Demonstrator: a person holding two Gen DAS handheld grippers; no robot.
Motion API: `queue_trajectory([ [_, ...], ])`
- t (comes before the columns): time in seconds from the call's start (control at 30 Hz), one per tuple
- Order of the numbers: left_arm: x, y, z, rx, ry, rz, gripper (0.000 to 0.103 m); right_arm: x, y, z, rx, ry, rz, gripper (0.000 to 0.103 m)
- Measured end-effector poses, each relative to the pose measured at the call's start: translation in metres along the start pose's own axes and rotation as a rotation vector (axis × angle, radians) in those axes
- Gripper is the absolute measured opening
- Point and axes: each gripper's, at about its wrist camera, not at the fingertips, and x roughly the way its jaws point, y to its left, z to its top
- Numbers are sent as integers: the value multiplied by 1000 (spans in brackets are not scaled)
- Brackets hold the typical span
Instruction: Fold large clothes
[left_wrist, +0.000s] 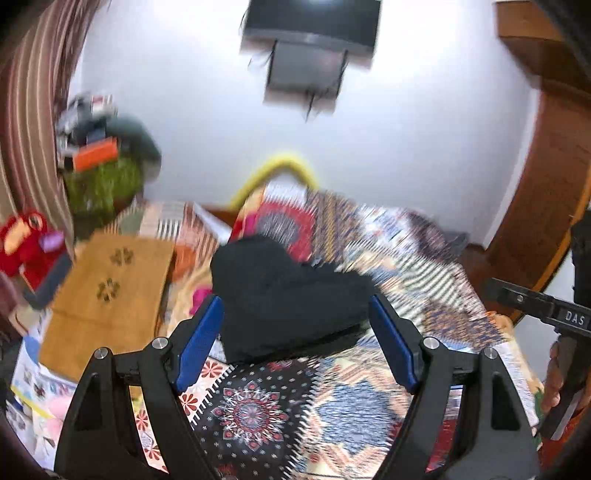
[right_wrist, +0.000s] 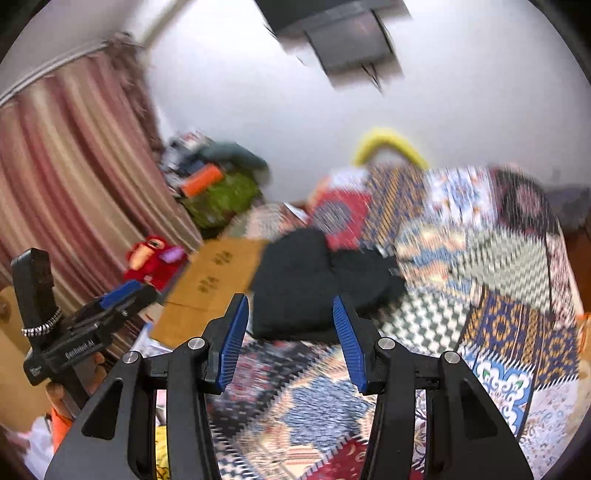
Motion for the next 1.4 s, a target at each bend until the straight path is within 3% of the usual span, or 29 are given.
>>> queue_trajectory([
  [0.23, -115, -44, 0, 59, -248, -6, 80, -89, 57, -11, -132, -229, 28, 44],
  [0.33, -154, -58, -12, 69, -349, 24, 80, -111, 69, -20, -156, -286, 30, 45],
  [0.53, -191, -77, -45, 114, -476, 98, 82, -131, 85, -43, -200, -384, -32, 64],
  [0.6, -196, -76, -53, 90, -487, 88, 85, -131, 89, -49, -213, -412, -83, 84],
  [0.7, -198, -75, -61, 64, -487, 88, 93, -135, 94, -55, -225, -459, -136, 102],
  [0.8, -201, -75, -67, 56, -501, 129, 103, -131, 98, -56, -235, -453, -150, 103],
  [1.4, -199, -69, -79, 12, -452, 125, 103, -130, 91, -65, -229, -406, -149, 103],
])
